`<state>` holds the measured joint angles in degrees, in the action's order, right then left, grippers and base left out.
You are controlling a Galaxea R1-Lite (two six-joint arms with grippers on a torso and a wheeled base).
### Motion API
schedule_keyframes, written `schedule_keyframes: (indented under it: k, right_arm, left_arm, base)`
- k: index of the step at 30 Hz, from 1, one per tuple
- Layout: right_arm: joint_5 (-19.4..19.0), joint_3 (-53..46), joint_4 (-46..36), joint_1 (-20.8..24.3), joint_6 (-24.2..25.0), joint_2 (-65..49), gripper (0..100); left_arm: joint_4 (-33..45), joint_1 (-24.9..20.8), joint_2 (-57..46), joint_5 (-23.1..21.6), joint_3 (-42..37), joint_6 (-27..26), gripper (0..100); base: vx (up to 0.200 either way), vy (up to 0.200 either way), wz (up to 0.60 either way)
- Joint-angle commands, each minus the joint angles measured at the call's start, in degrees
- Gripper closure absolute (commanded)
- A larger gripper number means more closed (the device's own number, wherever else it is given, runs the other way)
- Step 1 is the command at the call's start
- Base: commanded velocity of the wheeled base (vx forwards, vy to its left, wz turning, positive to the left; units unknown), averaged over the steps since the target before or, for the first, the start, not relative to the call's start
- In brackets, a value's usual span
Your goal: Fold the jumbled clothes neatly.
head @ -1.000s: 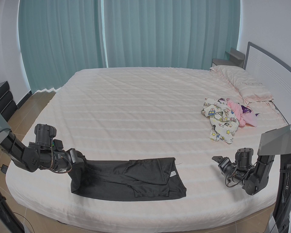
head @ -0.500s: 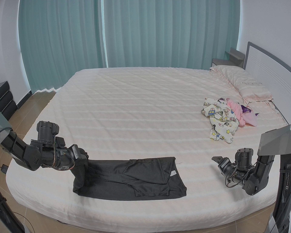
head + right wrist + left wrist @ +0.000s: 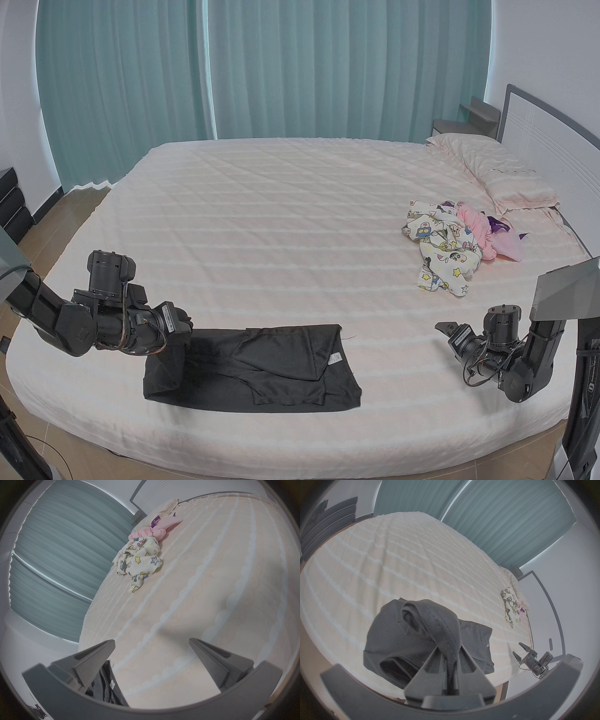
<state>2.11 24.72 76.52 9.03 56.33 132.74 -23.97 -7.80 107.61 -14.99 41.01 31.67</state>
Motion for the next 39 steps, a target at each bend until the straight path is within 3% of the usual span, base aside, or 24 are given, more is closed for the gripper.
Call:
schedule_keyframes:
  k: [1, 19, 26, 35, 36, 39]
  right_arm:
    - [0.0, 0.1, 0.0, 0.1, 0.0, 0.0, 0]
    - [0.1, 0.0, 0.1, 0.9, -0.1, 0.1, 0]
    - [0.1, 0.0, 0.1, 1.1, -0.1, 0.2, 0]
    - [0.1, 0.1, 0.1, 1.4, -0.1, 0.3, 0]
    - [0.1, 0.1, 0.1, 1.4, -0.1, 0.3, 0]
    - [0.2, 0.0, 0.1, 1.4, -0.1, 0.4, 0]
  left_arm:
    - [0.0, -1.3, 0.3, 0.1, -0.1, 0.1, 100]
    - [0.1, -8.9, 10.3, 5.1, 7.9, 0.1, 100]
    - [0.1, -10.5, 16.5, 8.8, 13.2, 0.5, 100]
    - [0.2, -11.0, 19.8, 9.4, 17.9, 3.7, 100]
    - [0.3, -11.1, 19.8, 9.4, 18.0, 3.8, 0]
    - [1.0, -11.8, 19.9, 9.2, 18.1, 4.6, 0]
  base:
    - [0.000, -0.200, 0.00]
    - [0.000, -0.200, 0.00]
    - [0.000, 0.000, 0.00]
    - [0.000, 0.000, 0.00]
    - [0.000, 0.000, 0.00]
    - [0.000, 0.000, 0.00]
